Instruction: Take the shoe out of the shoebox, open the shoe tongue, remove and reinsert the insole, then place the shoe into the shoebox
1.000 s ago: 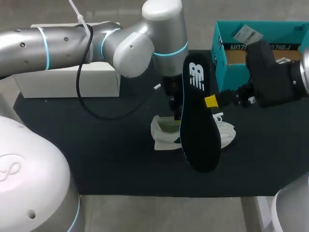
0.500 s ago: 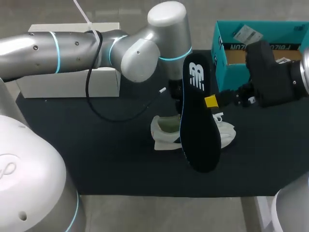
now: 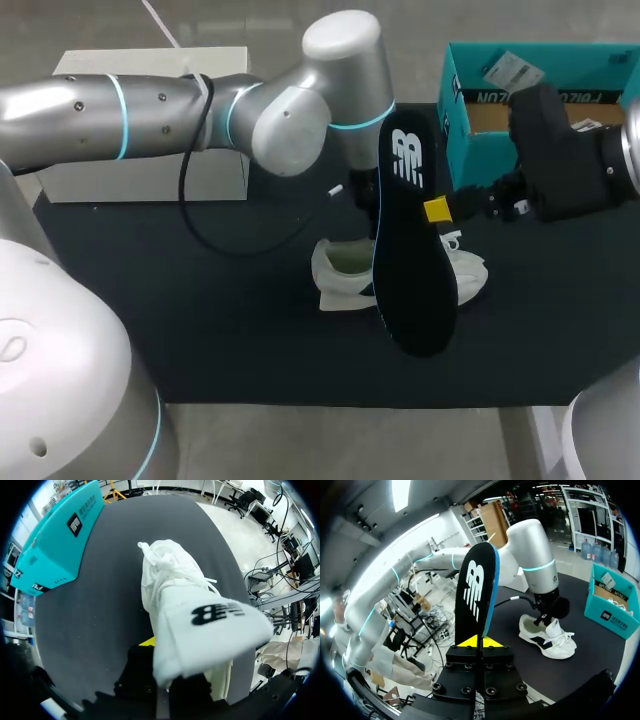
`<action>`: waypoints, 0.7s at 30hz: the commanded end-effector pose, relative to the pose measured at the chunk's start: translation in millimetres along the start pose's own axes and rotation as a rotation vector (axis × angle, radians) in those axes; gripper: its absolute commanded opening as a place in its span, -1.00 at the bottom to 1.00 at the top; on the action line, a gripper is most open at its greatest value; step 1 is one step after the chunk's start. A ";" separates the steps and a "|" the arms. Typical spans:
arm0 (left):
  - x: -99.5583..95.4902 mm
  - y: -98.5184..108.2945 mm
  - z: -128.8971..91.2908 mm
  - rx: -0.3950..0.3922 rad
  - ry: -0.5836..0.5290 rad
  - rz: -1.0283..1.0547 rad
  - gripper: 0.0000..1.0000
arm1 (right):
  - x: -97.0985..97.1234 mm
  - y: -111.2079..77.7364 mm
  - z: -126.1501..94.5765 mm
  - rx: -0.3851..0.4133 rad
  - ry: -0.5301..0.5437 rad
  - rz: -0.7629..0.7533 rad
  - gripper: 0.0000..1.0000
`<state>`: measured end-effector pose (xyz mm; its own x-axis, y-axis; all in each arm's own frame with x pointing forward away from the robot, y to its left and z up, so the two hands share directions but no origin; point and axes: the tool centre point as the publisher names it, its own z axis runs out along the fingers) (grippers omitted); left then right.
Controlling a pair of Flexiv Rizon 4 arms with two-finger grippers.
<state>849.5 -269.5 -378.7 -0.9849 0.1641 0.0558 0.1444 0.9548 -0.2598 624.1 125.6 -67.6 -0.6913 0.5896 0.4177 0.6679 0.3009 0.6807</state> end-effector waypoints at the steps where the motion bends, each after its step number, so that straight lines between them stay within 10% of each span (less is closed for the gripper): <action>1: 1.4 2.2 0.0 0.001 -0.003 0.001 -1.00 | -0.9 3.3 4.4 0.004 0.001 0.002 -1.00; 13: 1.4 2.2 0.0 0.001 -0.003 0.001 -1.00 | -0.9 3.3 4.4 0.004 0.001 0.002 -1.00; 21: -6.7 -1.1 -50.4 -0.188 0.024 0.370 -1.00 | -0.9 3.3 4.4 0.004 0.001 0.002 -1.00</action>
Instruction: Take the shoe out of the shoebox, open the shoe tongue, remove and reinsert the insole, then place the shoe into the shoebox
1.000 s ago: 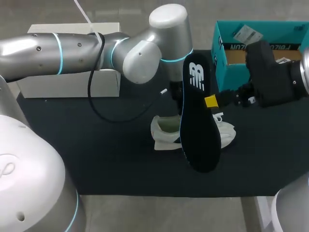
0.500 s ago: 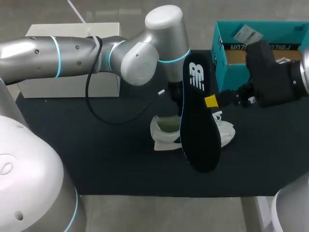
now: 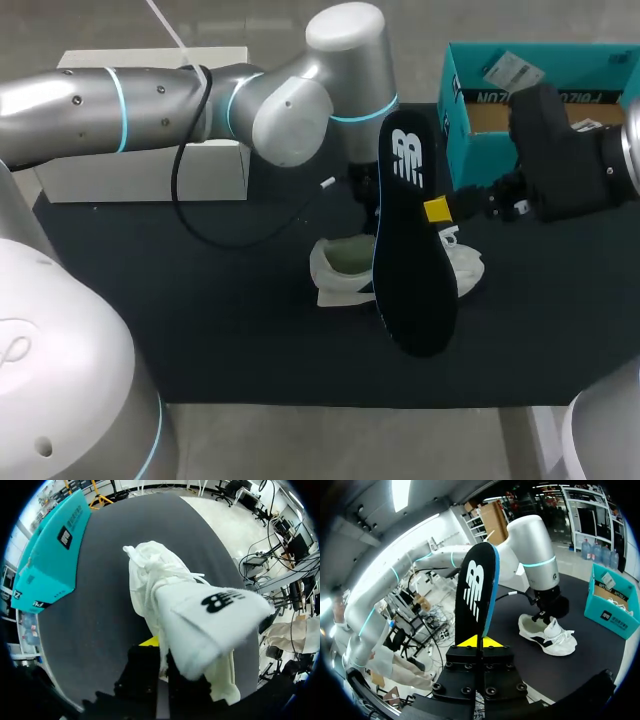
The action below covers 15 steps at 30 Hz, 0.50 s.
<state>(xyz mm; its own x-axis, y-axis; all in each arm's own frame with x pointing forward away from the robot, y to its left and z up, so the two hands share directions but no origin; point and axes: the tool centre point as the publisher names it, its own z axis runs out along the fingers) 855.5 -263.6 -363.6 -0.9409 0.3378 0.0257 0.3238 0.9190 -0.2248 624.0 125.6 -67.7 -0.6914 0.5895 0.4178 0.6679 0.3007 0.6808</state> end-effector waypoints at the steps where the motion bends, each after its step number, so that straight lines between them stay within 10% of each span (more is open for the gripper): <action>1: -4.0 -2.4 -38.8 -0.180 0.044 0.238 -1.00 | -0.9 3.4 4.3 0.005 0.001 0.002 -1.00; 15: -8.4 2.6 -73.6 -0.204 0.290 0.980 -1.00 | -0.9 3.4 4.3 0.005 0.001 0.002 -1.00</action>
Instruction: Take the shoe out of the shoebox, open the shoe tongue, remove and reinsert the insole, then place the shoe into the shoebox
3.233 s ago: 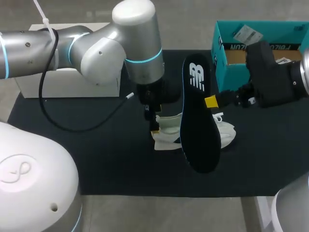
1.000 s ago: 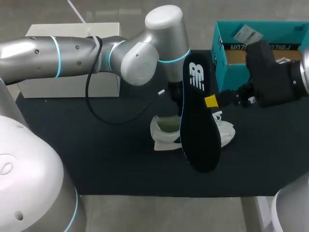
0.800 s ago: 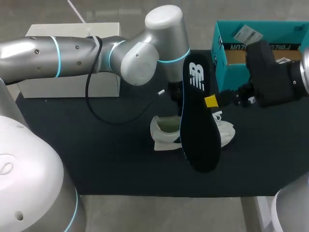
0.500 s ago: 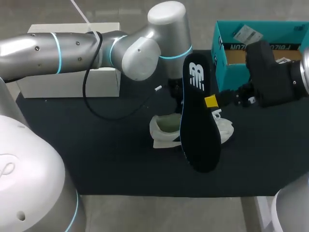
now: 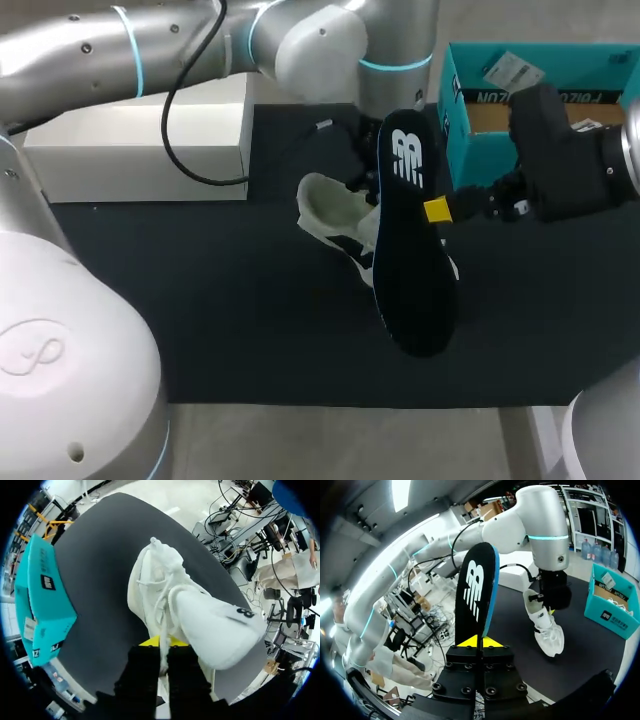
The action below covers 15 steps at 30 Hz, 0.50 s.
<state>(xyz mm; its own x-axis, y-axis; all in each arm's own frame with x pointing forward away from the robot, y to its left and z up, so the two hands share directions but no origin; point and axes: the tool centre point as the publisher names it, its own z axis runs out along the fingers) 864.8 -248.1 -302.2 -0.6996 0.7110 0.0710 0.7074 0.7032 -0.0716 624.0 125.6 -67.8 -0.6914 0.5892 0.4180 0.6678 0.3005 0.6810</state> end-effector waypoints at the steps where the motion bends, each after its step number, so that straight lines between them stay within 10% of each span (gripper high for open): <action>1: -4.3 4.1 -11.4 -0.017 0.127 0.564 -1.00 | -0.8 3.5 4.3 0.005 0.000 0.002 -1.00; 15: -3.4 18.3 -4.9 0.002 0.022 0.960 -1.00 | -0.8 3.5 4.3 0.005 0.000 0.002 -1.00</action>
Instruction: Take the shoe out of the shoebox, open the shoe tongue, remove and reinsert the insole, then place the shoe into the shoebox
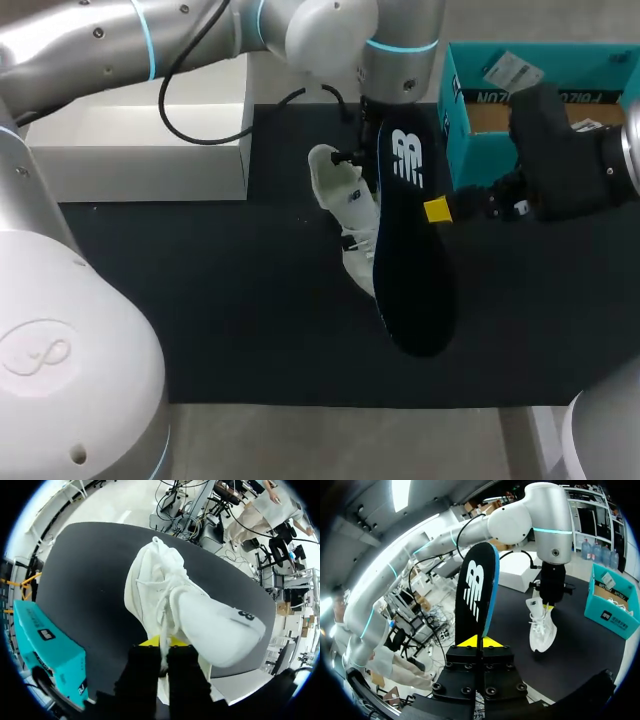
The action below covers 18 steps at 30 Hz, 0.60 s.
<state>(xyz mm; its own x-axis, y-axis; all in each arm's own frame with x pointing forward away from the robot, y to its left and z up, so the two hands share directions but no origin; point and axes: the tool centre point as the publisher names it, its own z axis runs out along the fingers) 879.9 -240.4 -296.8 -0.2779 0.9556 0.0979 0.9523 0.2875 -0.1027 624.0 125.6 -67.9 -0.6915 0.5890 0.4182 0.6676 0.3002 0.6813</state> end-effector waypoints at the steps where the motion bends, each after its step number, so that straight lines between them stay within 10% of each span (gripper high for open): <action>1: 1.7 2.5 3.6 -0.003 -0.060 0.475 -1.00 | -0.8 3.6 4.2 0.005 0.000 0.002 -1.00; 18: -10.6 24.0 9.0 -0.036 -0.092 0.506 -1.00 | -0.8 3.6 4.2 0.005 0.000 0.002 -1.00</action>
<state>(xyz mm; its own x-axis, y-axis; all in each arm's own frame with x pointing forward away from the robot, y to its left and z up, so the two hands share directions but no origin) 906.4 -239.2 -309.0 0.2393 0.9695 -0.0534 0.9667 -0.2430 -0.0797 623.9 125.6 -68.1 -0.6915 0.5889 0.4182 0.6676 0.3000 0.6814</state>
